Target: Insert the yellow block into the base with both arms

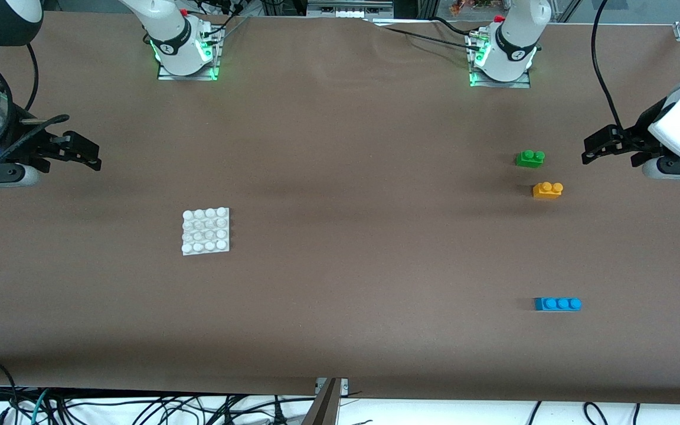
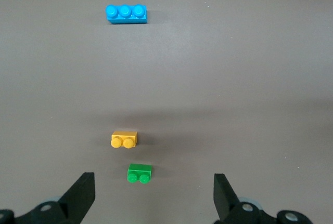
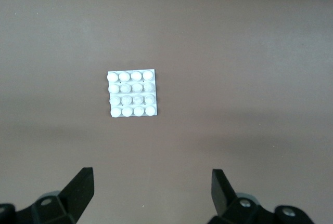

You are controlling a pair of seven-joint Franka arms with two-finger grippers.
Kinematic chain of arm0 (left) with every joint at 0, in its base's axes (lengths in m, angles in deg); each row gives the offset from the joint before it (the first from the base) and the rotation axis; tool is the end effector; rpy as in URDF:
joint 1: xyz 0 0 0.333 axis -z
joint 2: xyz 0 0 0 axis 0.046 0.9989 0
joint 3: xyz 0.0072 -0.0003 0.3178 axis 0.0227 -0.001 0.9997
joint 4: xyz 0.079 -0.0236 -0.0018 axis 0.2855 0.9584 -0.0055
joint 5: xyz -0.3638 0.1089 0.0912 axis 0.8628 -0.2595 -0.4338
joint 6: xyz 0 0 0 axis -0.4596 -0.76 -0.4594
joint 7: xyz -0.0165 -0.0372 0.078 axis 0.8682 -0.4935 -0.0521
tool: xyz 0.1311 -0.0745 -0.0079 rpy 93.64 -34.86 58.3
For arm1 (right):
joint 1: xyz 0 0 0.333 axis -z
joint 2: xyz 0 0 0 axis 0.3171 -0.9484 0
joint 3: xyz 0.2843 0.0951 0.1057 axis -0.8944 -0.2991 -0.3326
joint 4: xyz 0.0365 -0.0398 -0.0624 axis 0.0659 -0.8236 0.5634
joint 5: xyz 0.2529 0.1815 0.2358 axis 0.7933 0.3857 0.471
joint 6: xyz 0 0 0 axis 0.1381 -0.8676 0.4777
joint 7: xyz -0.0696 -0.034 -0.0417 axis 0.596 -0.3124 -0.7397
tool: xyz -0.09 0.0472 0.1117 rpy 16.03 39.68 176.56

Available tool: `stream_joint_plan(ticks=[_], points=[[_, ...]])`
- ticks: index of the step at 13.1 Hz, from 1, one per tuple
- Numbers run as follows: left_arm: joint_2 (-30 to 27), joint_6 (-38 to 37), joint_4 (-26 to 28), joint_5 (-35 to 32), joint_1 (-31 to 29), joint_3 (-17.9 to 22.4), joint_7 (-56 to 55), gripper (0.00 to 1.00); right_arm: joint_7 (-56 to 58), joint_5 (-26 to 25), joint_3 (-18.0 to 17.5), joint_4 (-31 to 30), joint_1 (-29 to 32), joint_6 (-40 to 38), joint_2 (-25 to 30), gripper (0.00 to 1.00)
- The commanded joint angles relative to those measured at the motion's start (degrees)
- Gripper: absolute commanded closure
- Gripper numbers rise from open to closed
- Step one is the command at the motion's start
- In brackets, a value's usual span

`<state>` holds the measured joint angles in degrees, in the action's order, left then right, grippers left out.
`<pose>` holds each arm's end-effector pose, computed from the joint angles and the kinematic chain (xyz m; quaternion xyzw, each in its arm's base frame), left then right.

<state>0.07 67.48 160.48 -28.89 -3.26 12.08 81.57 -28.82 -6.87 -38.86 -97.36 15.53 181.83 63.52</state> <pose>0.5584 -0.0174 0.5338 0.9995 -0.0015 -0.0261 0.0183 0.5890 0.0519 0.5451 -0.9996 -0.0272 0.0118 0.0019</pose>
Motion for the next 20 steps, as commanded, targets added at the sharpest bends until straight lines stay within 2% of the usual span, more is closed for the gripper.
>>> stream_joint_plan(ticks=[1,7,11,15,20], points=[[0.9,-1.3,-1.9,0.3,-0.3,-0.1,0.3,0.00,-0.1,-0.1,-0.5,1.4,0.8,-1.3,-0.1,0.00],[0.9,-1.3,-1.9,0.3,-0.3,-0.1,0.3,0.00,0.9,-0.6,-1.0,1.3,0.6,-1.4,0.1,0.00],[0.9,-1.3,-1.8,0.3,-0.3,-0.1,0.2,0.00,0.1,0.1,-1.3,-1.6,-0.2,-1.5,-0.8,0.00],[0.9,-1.3,-1.8,0.3,-0.3,-0.1,0.2,0.00,-0.5,0.1,-1.3,-10.1,-1.0,7.2,-0.9,0.00],[0.9,-1.3,-1.8,0.3,-0.3,-0.1,-0.1,0.00,-2.7,0.2,-1.3,-17.8,-1.4,20.5,-4.6,0.00]])
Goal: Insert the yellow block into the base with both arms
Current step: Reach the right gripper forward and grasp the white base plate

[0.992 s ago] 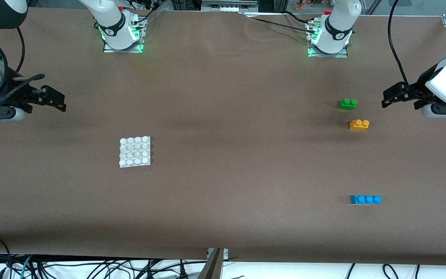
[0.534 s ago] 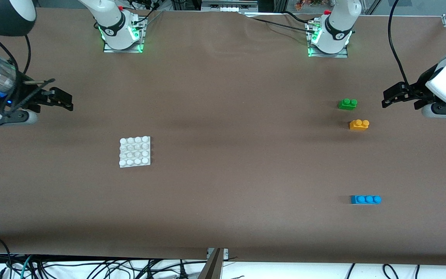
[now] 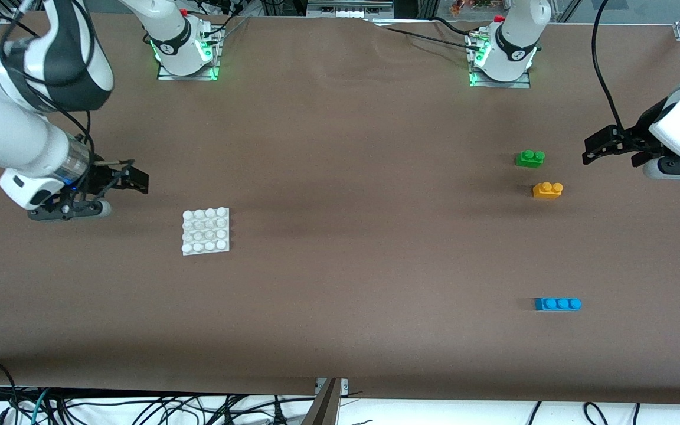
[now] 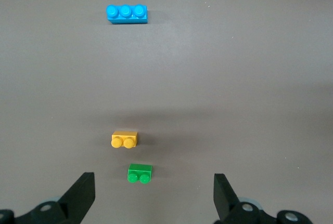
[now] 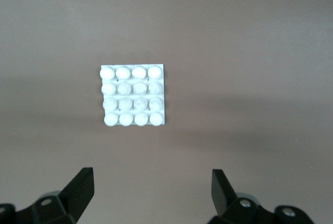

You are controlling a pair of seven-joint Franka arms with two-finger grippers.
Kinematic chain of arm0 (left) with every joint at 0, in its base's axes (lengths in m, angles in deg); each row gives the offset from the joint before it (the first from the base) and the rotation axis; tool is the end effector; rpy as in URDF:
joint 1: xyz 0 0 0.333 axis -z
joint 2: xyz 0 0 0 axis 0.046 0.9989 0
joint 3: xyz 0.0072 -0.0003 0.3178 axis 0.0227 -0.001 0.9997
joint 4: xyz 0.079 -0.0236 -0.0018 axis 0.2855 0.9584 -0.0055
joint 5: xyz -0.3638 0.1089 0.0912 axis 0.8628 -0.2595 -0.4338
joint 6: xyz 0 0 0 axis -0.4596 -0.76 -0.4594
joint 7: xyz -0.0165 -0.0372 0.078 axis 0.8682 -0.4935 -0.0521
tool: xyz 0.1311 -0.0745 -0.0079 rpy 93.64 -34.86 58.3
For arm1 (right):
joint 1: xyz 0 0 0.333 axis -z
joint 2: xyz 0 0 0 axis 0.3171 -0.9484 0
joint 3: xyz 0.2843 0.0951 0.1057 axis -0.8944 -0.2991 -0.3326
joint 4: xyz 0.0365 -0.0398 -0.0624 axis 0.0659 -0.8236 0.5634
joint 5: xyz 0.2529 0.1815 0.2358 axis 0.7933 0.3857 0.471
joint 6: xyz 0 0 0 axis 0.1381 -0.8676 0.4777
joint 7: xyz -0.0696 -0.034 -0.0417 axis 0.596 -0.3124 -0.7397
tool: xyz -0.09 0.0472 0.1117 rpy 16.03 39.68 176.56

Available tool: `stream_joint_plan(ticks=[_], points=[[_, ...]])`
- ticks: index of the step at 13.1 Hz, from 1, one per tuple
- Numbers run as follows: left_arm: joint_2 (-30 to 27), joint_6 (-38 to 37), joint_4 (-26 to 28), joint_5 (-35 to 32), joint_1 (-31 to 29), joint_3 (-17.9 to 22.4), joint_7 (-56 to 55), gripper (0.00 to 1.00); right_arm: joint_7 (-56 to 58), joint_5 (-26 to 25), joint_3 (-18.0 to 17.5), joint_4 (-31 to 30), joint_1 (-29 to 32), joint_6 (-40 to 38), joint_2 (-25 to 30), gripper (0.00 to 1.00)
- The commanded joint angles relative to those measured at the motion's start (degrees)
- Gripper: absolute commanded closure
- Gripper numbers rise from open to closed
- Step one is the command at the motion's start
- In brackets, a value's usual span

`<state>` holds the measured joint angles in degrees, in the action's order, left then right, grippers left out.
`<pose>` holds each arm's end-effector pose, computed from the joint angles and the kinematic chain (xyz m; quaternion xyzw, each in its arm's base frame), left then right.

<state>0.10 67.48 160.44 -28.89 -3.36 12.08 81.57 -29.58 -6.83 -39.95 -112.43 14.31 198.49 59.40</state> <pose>0.5586 -0.0164 0.5339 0.9995 -0.0006 -0.0260 0.0184 0.5993 0.0771 0.4020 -0.9986 -0.0402 0.0340 0.0031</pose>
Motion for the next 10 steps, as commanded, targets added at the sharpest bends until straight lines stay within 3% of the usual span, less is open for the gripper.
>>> stream_joint_plan(ticks=[1,10], points=[[0.9,-1.3,-1.9,0.3,-0.2,-0.1,0.0,0.00,-2.6,0.5,-0.3,-3.9,-0.2,6.6,-1.6,0.00],[0.9,-1.3,-1.8,0.3,-0.2,-0.1,-0.1,0.00,-5.7,0.5,-0.2,-17.1,-2.9,38.5,-11.3,0.00]])
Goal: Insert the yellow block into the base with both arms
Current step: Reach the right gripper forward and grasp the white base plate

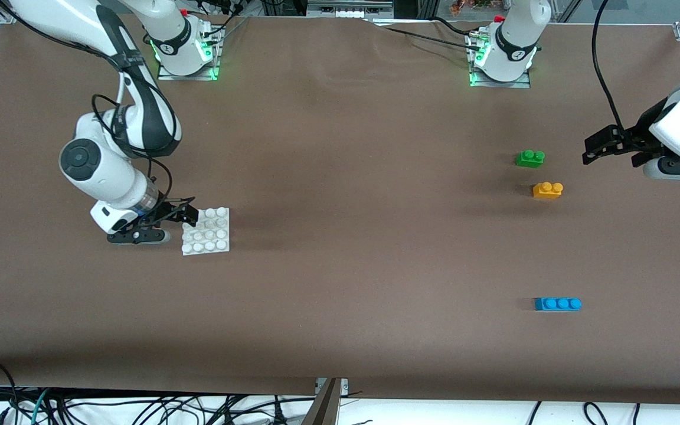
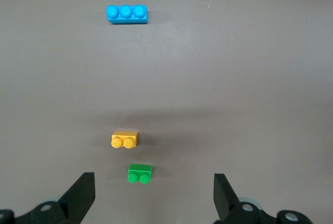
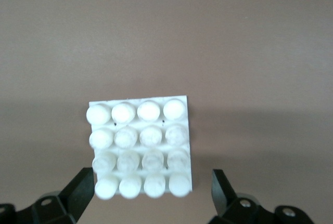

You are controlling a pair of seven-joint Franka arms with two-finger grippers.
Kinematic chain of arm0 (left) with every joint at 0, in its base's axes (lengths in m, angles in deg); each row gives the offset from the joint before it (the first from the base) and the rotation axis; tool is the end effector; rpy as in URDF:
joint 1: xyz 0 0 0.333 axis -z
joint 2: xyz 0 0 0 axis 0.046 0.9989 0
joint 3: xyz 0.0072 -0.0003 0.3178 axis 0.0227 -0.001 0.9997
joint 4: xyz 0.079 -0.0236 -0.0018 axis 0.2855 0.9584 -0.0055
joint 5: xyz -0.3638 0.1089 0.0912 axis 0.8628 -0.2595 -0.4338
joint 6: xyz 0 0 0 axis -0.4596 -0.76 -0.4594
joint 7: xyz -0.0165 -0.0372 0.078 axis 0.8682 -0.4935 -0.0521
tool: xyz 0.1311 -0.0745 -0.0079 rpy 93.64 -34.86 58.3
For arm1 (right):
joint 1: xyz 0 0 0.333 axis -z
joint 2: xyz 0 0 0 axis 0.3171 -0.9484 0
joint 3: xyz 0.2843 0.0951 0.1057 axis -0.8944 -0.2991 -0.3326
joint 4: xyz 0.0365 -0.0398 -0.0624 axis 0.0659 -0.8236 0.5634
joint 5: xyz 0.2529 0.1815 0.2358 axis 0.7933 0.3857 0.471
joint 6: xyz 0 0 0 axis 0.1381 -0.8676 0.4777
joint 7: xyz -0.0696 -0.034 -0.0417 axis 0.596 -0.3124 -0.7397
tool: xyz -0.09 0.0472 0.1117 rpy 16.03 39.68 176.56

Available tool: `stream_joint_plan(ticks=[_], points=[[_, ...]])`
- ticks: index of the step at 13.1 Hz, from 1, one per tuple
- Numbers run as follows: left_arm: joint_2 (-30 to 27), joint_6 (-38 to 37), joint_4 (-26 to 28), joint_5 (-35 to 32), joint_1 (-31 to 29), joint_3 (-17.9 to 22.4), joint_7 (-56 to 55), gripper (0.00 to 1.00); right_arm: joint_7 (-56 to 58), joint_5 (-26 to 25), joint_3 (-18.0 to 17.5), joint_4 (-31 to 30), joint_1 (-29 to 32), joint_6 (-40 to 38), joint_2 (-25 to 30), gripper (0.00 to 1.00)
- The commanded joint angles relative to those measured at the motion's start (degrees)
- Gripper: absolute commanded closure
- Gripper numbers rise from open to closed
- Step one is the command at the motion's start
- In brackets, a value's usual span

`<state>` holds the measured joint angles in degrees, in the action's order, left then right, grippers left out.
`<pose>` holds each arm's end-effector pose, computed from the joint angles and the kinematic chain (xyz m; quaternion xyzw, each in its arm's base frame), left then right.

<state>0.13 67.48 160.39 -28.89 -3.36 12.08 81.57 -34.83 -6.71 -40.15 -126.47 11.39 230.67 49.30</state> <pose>0.5588 -0.0164 0.5340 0.9995 -0.0006 -0.0258 0.0184 0.6024 0.1121 0.2341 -0.9991 -0.0185 -0.0343 0.0177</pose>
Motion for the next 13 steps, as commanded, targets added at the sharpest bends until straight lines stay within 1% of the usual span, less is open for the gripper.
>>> stream_joint_plan(ticks=[1,4,9,13], points=[[0.9,-1.3,-1.8,0.3,-0.2,-0.1,-0.1,0.00,-0.4,0.3,-0.1,-3.5,0.0,8.2,-2.1,0.00],[0.9,-1.3,-1.8,0.3,-0.2,-0.1,-0.1,0.00,-0.4,0.3,-0.1,-3.4,0.0,8.9,-3.3,0.00],[0.9,-1.3,-1.8,0.3,-0.2,-0.1,-0.1,0.00,-0.4,0.3,0.1,-3.6,0.1,12.3,-6.5,0.01],[0.9,-1.3,-1.8,0.3,-0.2,-0.1,-0.1,0.00,-0.4,0.3,0.1,-3.6,0.2,12.7,-6.9,0.02]])
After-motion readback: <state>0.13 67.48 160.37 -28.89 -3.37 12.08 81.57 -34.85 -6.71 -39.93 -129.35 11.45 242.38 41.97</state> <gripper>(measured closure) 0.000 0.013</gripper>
